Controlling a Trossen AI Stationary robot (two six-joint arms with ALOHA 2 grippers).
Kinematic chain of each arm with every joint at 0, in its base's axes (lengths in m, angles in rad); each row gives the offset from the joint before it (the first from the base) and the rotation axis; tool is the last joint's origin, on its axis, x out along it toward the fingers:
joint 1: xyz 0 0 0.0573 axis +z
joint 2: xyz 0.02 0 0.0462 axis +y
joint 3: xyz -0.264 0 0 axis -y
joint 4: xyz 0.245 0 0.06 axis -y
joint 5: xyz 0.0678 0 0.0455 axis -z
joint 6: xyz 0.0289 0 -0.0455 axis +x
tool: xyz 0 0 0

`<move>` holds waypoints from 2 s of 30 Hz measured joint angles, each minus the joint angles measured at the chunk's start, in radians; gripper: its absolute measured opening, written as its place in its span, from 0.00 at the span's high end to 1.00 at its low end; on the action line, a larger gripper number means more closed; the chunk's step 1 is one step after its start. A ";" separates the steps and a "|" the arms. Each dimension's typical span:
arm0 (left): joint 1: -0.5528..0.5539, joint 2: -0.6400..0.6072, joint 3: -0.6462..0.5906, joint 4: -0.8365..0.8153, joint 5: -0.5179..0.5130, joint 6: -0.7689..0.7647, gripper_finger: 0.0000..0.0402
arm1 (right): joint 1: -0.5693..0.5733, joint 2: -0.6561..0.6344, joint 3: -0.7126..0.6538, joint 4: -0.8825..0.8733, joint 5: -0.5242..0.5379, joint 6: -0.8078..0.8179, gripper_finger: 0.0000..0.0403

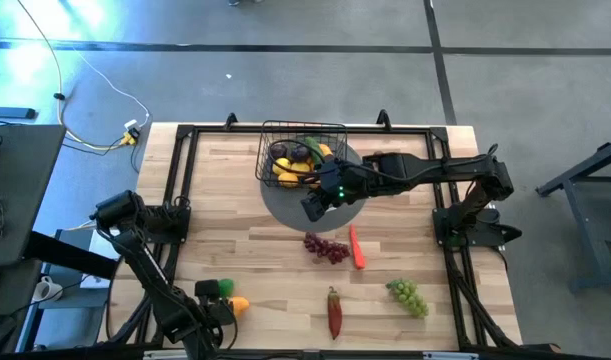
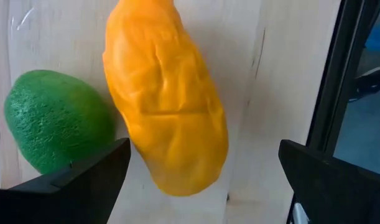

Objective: Build produce basket
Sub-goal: Put the yellow mango into the black wire basket

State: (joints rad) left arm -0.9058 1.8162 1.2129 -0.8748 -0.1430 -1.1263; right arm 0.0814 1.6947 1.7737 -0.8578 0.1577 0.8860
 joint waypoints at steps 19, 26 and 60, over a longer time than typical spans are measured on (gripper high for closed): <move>0.002 0.067 0.000 0.019 -0.034 0.026 0.17 | 0.000 0.000 0.000 -0.004 -0.009 -0.003 0.48; 0.002 0.067 0.000 0.040 -0.050 0.063 0.35 | 0.000 0.000 0.000 -0.003 -0.010 -0.003 0.48; 0.183 -0.028 0.024 0.006 -0.157 0.287 0.52 | -0.003 0.000 0.000 -0.027 -0.161 -0.056 0.46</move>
State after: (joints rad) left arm -0.7226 1.7884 1.2366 -0.8689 -0.2997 -0.8395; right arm 0.0788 1.6951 1.7733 -0.8848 -0.0030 0.8295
